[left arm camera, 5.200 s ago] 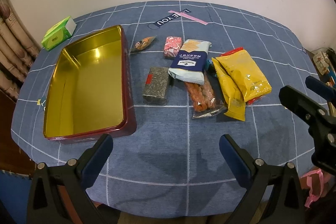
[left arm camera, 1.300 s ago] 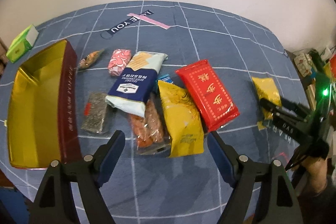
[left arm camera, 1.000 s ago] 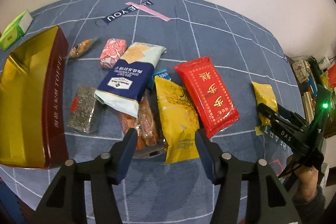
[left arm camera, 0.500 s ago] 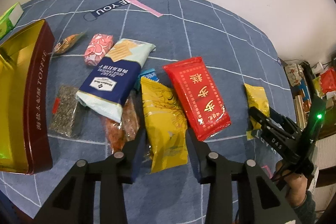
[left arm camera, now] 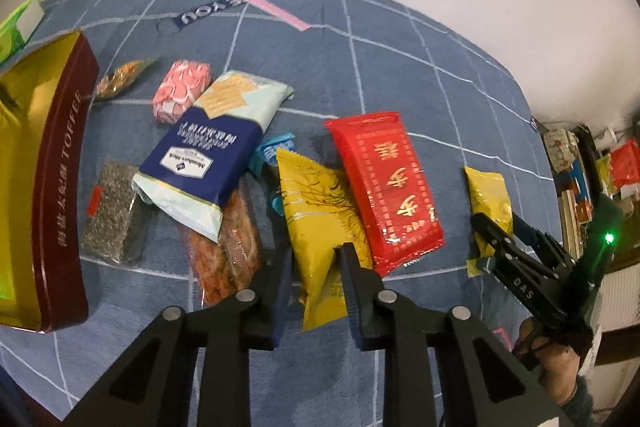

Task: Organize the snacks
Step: 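Grasp the second yellow bag with the left gripper while the right gripper holds its yellow bag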

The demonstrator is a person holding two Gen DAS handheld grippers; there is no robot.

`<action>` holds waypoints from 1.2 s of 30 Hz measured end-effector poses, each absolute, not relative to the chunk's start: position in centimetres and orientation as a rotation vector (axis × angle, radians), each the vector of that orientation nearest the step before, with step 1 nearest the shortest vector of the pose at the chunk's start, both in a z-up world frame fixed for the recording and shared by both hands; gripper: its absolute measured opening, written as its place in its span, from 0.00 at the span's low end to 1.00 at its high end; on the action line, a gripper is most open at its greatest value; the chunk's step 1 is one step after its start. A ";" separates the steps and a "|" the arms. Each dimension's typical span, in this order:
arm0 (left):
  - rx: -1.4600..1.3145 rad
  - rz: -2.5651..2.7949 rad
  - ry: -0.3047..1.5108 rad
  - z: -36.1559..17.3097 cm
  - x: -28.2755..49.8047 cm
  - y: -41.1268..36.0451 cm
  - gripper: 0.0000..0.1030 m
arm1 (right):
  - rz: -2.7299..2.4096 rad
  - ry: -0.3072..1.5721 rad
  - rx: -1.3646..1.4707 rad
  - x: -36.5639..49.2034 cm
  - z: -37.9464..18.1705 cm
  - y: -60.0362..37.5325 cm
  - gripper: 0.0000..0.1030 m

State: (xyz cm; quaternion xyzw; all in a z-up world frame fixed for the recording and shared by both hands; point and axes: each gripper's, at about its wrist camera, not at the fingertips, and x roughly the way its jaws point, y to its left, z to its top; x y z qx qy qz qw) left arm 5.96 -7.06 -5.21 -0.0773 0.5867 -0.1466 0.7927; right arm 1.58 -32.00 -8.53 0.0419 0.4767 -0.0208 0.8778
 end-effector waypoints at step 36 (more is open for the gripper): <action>0.002 -0.341 1.235 -1.7 3.6 -8.5 0.12 | -0.050 0.983 0.052 1.6 -8.7 -31.5 0.57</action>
